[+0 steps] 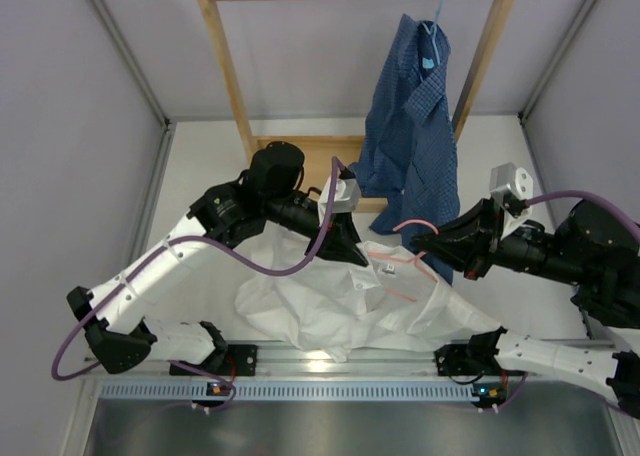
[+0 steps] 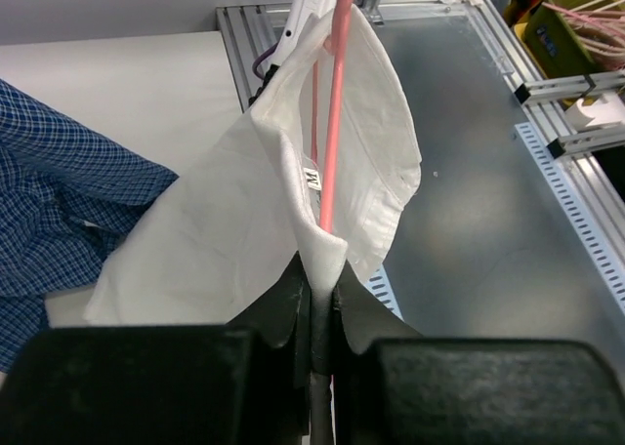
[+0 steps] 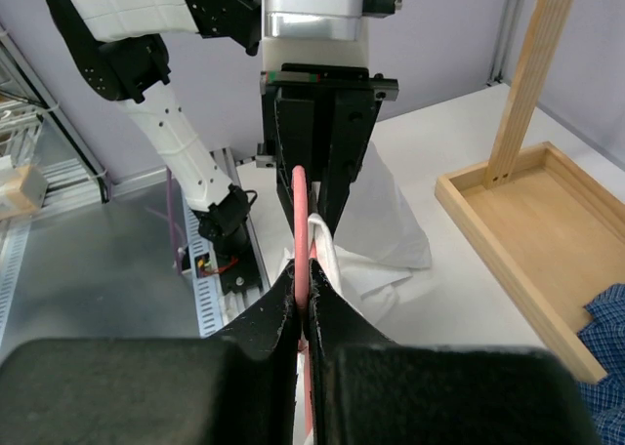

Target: Place the shirt on the hanger

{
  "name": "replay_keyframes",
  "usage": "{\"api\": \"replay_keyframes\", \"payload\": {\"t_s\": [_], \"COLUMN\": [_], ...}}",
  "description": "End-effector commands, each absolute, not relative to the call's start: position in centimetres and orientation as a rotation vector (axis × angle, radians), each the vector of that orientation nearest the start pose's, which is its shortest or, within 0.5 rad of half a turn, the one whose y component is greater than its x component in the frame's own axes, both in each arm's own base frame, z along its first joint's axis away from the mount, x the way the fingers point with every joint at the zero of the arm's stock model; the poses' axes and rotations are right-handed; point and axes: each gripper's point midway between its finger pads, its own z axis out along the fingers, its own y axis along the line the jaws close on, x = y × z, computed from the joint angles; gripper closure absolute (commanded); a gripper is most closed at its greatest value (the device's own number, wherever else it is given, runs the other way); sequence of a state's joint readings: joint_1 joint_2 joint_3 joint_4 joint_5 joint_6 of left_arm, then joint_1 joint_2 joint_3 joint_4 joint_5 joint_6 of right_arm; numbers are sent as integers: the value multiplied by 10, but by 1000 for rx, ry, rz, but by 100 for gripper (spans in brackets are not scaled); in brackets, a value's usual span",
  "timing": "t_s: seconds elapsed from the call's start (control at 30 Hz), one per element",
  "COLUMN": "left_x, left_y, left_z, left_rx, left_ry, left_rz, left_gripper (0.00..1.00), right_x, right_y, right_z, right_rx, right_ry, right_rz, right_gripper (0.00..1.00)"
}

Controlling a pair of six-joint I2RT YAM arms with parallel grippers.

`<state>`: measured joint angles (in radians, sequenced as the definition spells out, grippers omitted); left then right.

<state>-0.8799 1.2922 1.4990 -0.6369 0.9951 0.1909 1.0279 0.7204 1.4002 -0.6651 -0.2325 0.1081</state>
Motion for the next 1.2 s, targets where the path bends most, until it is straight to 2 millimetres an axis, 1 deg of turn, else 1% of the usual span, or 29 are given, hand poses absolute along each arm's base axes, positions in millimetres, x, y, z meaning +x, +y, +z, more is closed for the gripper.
{"api": "replay_keyframes", "payload": {"t_s": [0.0, 0.03, 0.07, 0.2, 0.23, 0.27, 0.3, 0.33, 0.4, 0.43, 0.47, 0.5, 0.53, 0.6, 0.63, 0.67, 0.7, 0.73, 0.8, 0.83, 0.87, 0.9, 0.93, 1.0, 1.1, 1.13, 1.17], "left_x": [91, 90, 90, 85, 84, 83, 82, 80, 79, 77, 76, 76, 74, 69, 67, 64, 61, 60, 59, 60, 60, 61, 64, 68, 72, 73, 73], "left_y": [-337, -336, -336, -333, -330, -328, -326, -323, -319, -317, -314, -313, -311, -308, -307, -306, -306, -306, -307, -308, -309, -310, -312, -314, -315, -315, -315], "left_z": [367, 366, 366, 367, 367, 368, 368, 367, 368, 367, 368, 368, 370, 375, 377, 379, 383, 384, 386, 387, 386, 386, 385, 382, 381, 380, 381], "left_rx": [1600, 1604, 1604, 1614, 1614, 1617, 1619, 1620, 1628, 1629, 1628, 1628, 1626, 1632, 1636, 1641, 1650, 1653, 1657, 1658, 1658, 1653, 1647, 1636, 1622, 1620, 1618], "left_ry": [1273, 1268, 1267, 1242, 1237, 1228, 1222, 1226, 1224, 1228, 1232, 1231, 1227, 1200, 1182, 1171, 1144, 1138, 1137, 1136, 1141, 1151, 1168, 1200, 1225, 1231, 1233], "left_rz": [-1413, -1413, -1412, -1415, -1411, -1403, -1393, -1385, -1373, -1370, -1359, -1354, -1351, -1367, -1376, -1387, -1405, -1413, -1430, -1437, -1436, -1437, -1428, -1418, -1402, -1399, -1400], "left_gripper": [98, 100, 100, 100, 100, 100, 100, 100, 100, 100, 100, 100, 100, 100, 100, 100, 100, 100, 100, 100, 100, 100, 100, 100, 100, 100, 100], "right_x": [75, 77, 77, 81, 83, 85, 90, 88, 87, 83, 79, 72, 62, 47, 42, 38, 29, 30, 31, 32, 32, 26, 25, 17, 16, 16, 18], "right_y": [217, 217, 217, 222, 220, 220, 216, 207, 192, 174, 166, 160, 147, 143, 142, 145, 150, 156, 164, 171, 177, 182, 187, 194, 201, 204, 206], "right_z": [479, 480, 482, 475, 473, 463, 454, 444, 430, 417, 408, 401, 386, 371, 359, 353, 349, 343, 341, 337, 340, 341, 340, 345, 343, 337, 334], "right_rx": [-854, -842, -832, -829, -822, -825, -822, -826, -834, -828, -837, -859, -893, -956, -991, -1022, -1074, -1102, -1124, -1149, -1167, -1204, -1230, -1270, -1291, -1303, -1328], "right_ry": [1281, 1280, 1271, 1290, 1291, 1312, 1335, 1343, 1369, 1409, 1431, 1446, 1477, 1503, 1532, 1541, 1538, 1563, 1565, 1574, 1549, 1525, 1523, 1475, 1461, 1475, 1455], "right_rz": [1112, 1109, 1111, 1109, 1096, 1078, 1035, 1014, 956, 921, 909, 914, 913, 949, 959, 977, 1019, 1024, 1033, 1046, 1055, 1094, 1112, 1166, 1196, 1199, 1182], "right_gripper": [100, 100, 100, 100, 96, 82, 66, 51, 50, 52, 52, 52, 52, 51, 51, 51, 51, 51, 51, 52, 52, 52, 52, 52, 53, 54, 54]}}
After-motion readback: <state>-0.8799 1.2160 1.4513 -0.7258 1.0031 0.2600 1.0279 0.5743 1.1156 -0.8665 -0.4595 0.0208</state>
